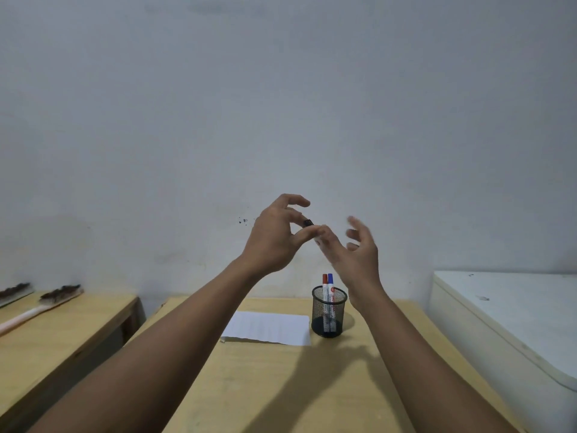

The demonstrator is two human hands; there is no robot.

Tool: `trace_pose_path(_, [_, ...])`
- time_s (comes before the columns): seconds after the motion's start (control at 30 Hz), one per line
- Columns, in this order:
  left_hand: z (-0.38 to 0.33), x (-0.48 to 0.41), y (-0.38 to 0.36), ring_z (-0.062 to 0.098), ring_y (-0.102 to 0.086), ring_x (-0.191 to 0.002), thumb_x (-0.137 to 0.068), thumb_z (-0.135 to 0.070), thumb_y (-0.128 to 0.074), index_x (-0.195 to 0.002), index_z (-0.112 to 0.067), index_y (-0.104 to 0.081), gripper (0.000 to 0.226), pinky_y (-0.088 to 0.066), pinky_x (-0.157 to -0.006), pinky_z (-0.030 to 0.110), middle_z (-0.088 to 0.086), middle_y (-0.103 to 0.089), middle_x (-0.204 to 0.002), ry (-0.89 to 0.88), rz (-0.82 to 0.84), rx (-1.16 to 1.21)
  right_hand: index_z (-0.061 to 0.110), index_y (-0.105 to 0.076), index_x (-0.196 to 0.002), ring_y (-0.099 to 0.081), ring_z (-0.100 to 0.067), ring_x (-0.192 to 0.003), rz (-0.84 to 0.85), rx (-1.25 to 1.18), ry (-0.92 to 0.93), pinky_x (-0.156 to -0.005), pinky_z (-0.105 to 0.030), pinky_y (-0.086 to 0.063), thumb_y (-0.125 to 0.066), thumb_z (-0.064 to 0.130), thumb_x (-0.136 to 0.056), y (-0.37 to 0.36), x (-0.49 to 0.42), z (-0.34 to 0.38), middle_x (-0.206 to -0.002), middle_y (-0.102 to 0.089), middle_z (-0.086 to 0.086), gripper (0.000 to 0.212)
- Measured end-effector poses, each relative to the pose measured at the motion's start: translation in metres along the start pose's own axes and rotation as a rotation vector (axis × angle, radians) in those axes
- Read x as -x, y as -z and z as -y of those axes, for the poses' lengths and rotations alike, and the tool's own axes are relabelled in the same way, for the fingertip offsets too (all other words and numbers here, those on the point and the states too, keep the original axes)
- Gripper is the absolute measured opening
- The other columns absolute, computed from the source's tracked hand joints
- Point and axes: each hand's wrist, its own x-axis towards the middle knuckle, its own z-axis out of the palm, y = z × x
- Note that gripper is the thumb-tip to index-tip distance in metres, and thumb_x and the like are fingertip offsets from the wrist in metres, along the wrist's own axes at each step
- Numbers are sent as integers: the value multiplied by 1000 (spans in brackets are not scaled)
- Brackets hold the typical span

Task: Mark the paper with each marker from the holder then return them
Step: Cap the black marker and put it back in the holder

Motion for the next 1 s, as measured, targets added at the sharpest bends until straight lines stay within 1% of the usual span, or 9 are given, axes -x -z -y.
trace_pose_path(0.07, [8,-4,-12,8,-60,-106,-81,-44,-73,-85,-17,-76,27,-50,-91,42,-14,-58,-124,49,0,-6,32,-73,-109,-64,-14,-116,60,91,83,-102,-53,-53,-77,58,-79,1,-5,-8,-116,-69,14,40])
trace_pose_path(0.13, [17,-7,-26,6,-57,-108,-80,-47,-72,-87,-18,-76,30,-47,-90,35,-18,-59,-117,121,-19,22,34,-76,-94,-68,-5,-101,117,239,161,-101,-55,-50,-69,63,-77,5,-14,-18,-97,-75,21,35])
trace_pose_path(0.23, [29,-13,-50,6,-59,-107,-78,-51,-73,-89,-22,-73,31,-46,-84,30,-19,-62,-107,233,-39,96,30,-74,-102,-65,0,-90,167,397,271,-89,-38,-52,-76,41,-83,13,-29,-35,-93,-75,21,22])
trace_pose_path(0.33, [41,-21,-77,6,-61,-101,-78,-54,-72,-92,-19,-75,37,-49,-81,29,-11,-64,-113,285,5,157,17,-68,-117,-66,-1,-81,158,376,257,-68,-10,-47,-79,15,-87,19,-46,-54,-92,-74,10,32])
trace_pose_path(0.4, [53,-22,-94,9,-64,-95,-82,-56,-66,-97,-21,-75,40,-53,-81,33,-6,-65,-118,316,38,185,21,-57,-131,-67,-1,-81,128,377,252,-69,-6,-47,-76,10,-90,24,-58,-68,-91,-73,8,46])
trace_pose_path(0.5, [81,-17,-120,11,-68,-92,-86,-50,-65,-111,-24,-70,37,-56,-86,42,-4,-69,-116,395,131,118,34,-42,-145,-69,-2,-82,105,452,252,-76,-12,-51,-73,10,-92,31,-73,-88,-95,-69,9,66])
trace_pose_path(0.67, [119,-3,-157,15,-67,-96,-84,-44,-69,-116,-23,-68,39,-54,-90,45,-4,-72,-111,504,260,38,43,-46,-134,-69,-3,-76,159,659,223,-98,-50,-52,-70,15,-94,33,-90,-126,-95,-61,21,55])
trace_pose_path(0.83, [134,3,-187,19,-65,-104,-86,-39,-68,-130,-19,-59,49,-52,-93,48,2,-70,-118,561,355,55,40,-49,-138,-64,-8,-89,177,805,133,-96,-32,-26,-64,27,-99,34,-102,-155,-98,-63,13,43])
trace_pose_path(1.0, [143,1,-204,18,-68,-101,-89,-30,-65,-127,-18,-63,40,-53,-93,48,3,-72,-116,578,334,92,40,-50,-135,-60,-11,-103,242,845,103,-94,-34,-23,-60,28,-101,34,-105,-171,-94,-63,12,37])
